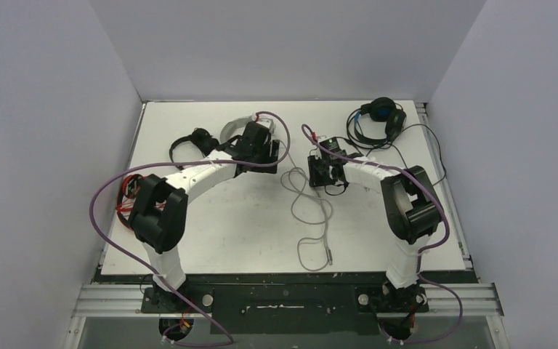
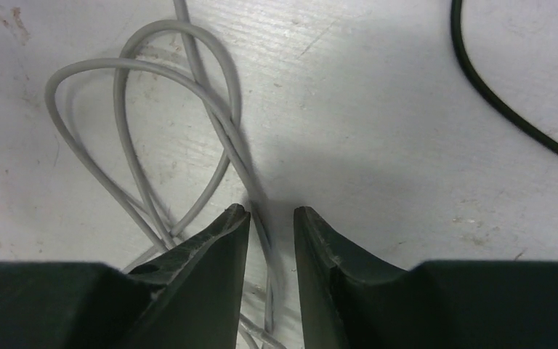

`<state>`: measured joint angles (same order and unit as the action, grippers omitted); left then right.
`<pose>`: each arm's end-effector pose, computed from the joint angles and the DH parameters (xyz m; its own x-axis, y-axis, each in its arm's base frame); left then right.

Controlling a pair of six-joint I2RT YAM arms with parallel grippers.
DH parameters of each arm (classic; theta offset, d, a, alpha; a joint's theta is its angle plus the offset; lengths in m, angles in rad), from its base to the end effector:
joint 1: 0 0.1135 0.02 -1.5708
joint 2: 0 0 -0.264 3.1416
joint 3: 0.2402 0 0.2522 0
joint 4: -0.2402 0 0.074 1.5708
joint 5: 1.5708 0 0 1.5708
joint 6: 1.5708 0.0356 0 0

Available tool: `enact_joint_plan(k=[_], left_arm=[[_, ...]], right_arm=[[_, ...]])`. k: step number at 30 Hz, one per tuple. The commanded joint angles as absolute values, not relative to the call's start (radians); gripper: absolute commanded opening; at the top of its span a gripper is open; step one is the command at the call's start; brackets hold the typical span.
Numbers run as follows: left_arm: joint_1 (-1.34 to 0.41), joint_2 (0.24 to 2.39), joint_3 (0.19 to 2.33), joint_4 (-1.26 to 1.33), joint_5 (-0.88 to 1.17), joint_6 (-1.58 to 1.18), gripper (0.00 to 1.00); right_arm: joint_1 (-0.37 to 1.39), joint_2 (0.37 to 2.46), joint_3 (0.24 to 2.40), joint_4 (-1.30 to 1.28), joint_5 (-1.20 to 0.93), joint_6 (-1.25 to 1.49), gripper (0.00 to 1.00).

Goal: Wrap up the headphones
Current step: Untie the headphones cable at the center of the board.

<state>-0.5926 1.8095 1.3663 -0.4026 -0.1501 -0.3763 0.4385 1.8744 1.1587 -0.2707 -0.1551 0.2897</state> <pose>0.3363 -0.2200 0.2374 -0.7501 0.0671 -0.6579 0.2090 0.9679 -0.1396 0.3448 0.1678 0.1589 -0.8655 -0.0942 -0.4919 -0.2602 0.9237 0.2811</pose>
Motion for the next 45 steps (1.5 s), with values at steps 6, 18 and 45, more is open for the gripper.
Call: enact_joint_plan(k=[6,18,45], left_arm=[[-0.593,1.905,1.328,-0.1,0.101,-0.312,0.65],[-0.65,2.025,1.316,-0.054,0.031,-0.229,0.65],[-0.786,1.542,0.872,0.163,-0.268,-0.23,0.0]], right_arm=[[0.459,1.795,1.072,-0.248,-0.283,0.225,0.0],[0.437,1.518,0.922,-0.14,-0.357,0.322,0.0],[0.431,1.941,1.351,-0.051,-0.478,0.24,0.59]])
